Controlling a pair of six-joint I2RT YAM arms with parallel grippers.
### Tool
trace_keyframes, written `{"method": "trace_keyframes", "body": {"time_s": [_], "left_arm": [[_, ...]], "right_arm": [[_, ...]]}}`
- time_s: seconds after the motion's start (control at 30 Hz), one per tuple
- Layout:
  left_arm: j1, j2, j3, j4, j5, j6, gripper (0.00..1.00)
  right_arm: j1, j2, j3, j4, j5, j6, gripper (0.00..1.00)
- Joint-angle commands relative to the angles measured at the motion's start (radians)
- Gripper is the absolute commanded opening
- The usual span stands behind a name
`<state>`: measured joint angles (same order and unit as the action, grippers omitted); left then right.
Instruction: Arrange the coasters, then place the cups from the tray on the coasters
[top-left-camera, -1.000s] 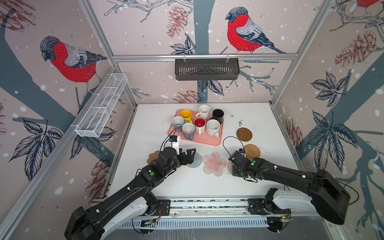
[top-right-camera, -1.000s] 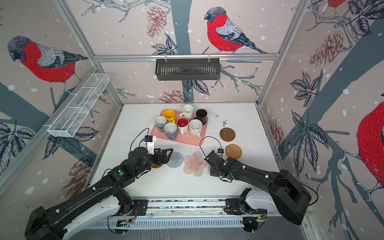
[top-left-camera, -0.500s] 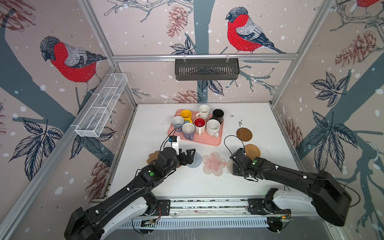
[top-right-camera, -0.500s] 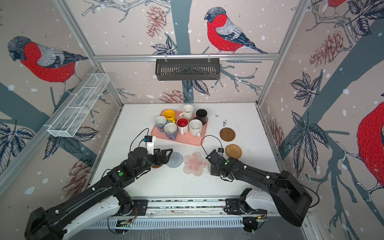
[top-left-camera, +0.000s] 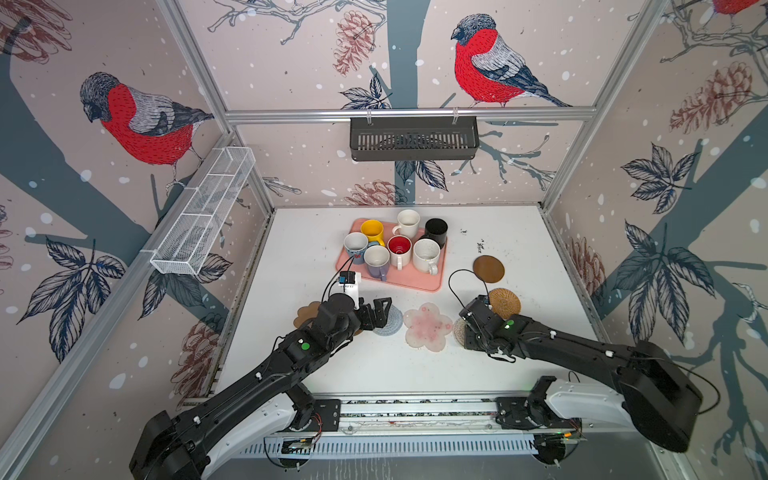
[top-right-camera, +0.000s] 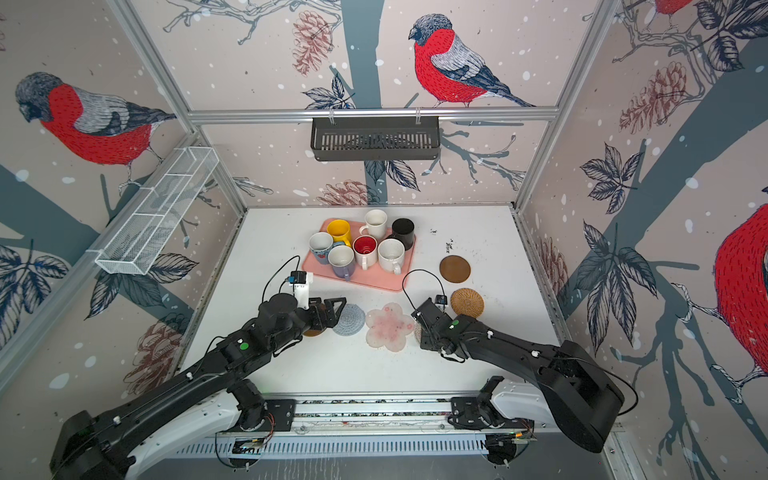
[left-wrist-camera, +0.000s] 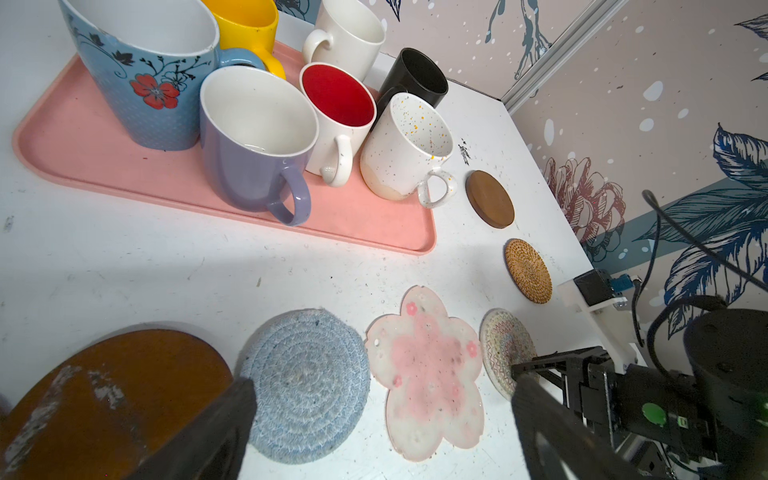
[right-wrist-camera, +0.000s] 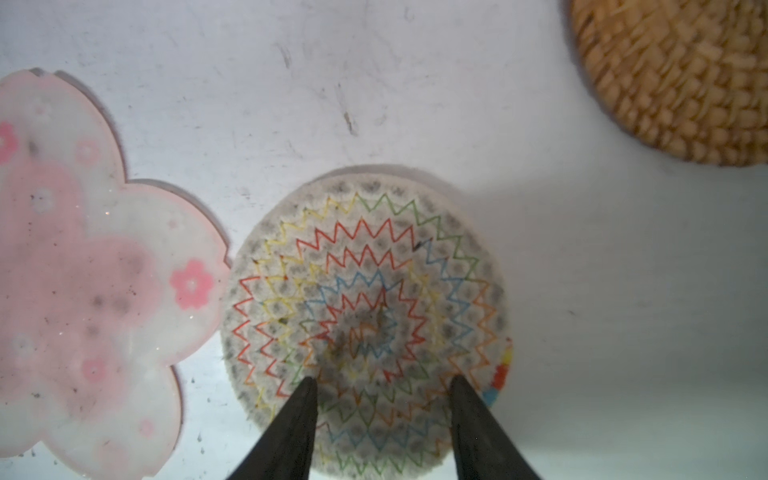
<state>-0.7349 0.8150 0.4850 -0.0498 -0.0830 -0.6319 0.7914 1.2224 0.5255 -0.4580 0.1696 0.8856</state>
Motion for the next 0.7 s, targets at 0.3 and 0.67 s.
{"method": "trace_keyframes", "body": {"time_s": [0.3,0.67], "left_arm": [[0.001,0.037,0.060,0.009,-0.015,0.024,0.97],[0.000,0.205,0.153,0.087,0.044,0.048,0.97]], "right_arm": [[-0.033,-0.118,0.108,-0.136,0.009,-0.041,0.60],[-0.311,-0.146,0.165,-0.099,0.046,-0.174,0.60]]}}
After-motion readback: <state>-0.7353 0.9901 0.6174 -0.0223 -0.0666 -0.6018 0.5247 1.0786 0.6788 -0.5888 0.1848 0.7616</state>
